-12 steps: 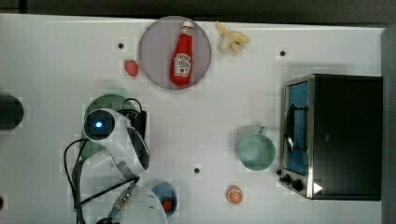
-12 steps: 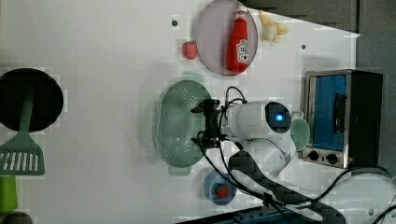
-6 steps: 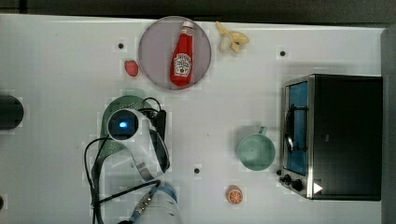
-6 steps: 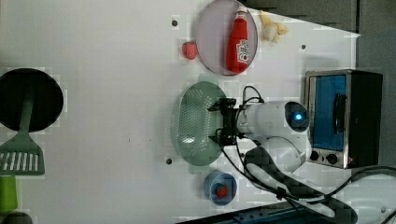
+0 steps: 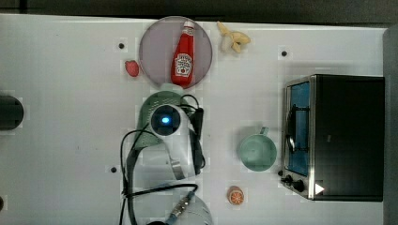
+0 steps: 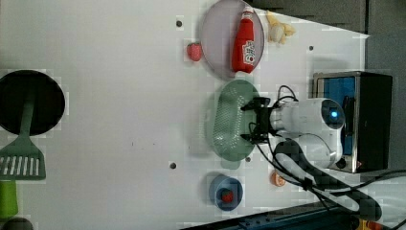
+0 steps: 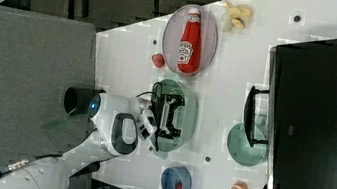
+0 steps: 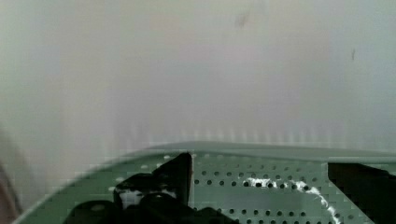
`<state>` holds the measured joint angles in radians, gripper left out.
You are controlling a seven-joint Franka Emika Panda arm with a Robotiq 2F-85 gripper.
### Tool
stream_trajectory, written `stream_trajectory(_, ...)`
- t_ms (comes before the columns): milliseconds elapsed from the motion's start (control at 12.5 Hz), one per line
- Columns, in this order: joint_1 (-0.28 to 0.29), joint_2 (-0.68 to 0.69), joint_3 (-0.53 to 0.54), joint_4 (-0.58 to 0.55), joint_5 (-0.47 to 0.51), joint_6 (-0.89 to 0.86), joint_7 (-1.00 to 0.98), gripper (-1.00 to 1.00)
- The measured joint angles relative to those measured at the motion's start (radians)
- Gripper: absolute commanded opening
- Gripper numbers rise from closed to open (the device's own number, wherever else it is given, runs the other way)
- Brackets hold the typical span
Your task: Drag strainer left to right.
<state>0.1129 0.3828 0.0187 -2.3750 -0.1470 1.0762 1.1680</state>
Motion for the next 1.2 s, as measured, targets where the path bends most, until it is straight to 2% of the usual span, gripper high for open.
stream_trajectory(320, -0.023, 0.019, -0.052, 0.000, -0.007, 0.017, -0.136, 1.00)
stream_trajectory(880, -0.037, 0.021, -0.162, -0.004, -0.016, -0.003, -0.228, 1.00)
stream_trajectory(1200, -0.047, 0.020, -0.150, -0.004, 0.002, -0.010, -0.256, 1.00)
